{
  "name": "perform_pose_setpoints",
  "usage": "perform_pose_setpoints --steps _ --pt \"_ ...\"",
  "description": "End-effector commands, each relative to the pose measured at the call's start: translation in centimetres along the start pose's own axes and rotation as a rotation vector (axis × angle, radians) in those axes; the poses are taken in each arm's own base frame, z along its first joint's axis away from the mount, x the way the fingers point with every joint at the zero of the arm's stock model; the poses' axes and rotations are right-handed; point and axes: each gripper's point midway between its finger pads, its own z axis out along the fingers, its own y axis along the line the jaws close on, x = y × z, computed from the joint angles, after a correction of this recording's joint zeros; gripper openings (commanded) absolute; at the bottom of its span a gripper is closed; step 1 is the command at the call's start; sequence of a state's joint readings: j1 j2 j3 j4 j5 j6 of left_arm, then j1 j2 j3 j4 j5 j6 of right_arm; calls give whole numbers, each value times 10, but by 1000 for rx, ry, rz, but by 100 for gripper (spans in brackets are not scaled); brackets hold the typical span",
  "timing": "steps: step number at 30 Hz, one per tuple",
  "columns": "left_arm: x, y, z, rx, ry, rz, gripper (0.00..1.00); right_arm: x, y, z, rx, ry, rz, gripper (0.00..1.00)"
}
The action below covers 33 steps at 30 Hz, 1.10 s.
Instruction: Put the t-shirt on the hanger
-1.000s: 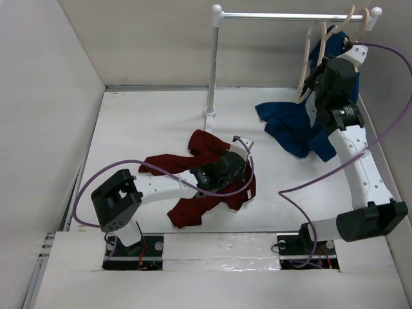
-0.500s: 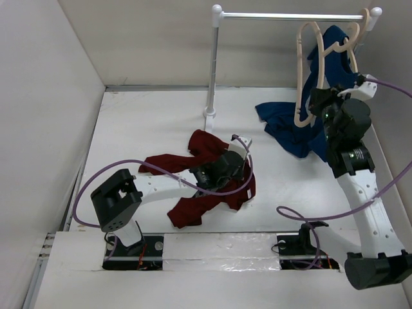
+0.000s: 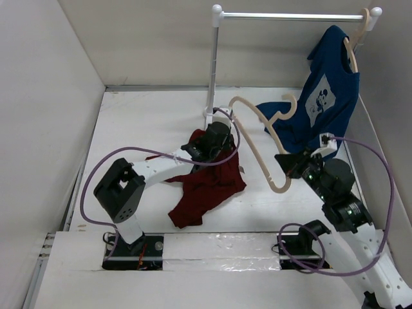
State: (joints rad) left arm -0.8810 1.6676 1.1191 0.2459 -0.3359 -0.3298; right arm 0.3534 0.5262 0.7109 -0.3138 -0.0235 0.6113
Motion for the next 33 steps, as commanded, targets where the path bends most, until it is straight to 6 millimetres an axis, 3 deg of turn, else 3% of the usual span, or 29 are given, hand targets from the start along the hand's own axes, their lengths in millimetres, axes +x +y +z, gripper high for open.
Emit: perform_pose_setpoints --steps 1,6,10,21,26,33 --pt "-43 -4 7 15 -79 -30 0 12 17 -30 -72 35 64 0" --pt "-59 26 19 -32 -90 -53 0 24 26 -56 -89 125 40 0" --pt "-66 35 22 -26 -87 -61 0 35 35 -65 -128 199 49 0" --pt "-78 52 25 -77 -91 -40 0 21 40 -90 -119 203 44 0" --pt "-78 48 20 -49 -87 -45 0 29 37 -75 -107 229 20 0" --pt "-88 37 -6 30 -111 -78 0 41 40 -55 -132 266 -9 0"
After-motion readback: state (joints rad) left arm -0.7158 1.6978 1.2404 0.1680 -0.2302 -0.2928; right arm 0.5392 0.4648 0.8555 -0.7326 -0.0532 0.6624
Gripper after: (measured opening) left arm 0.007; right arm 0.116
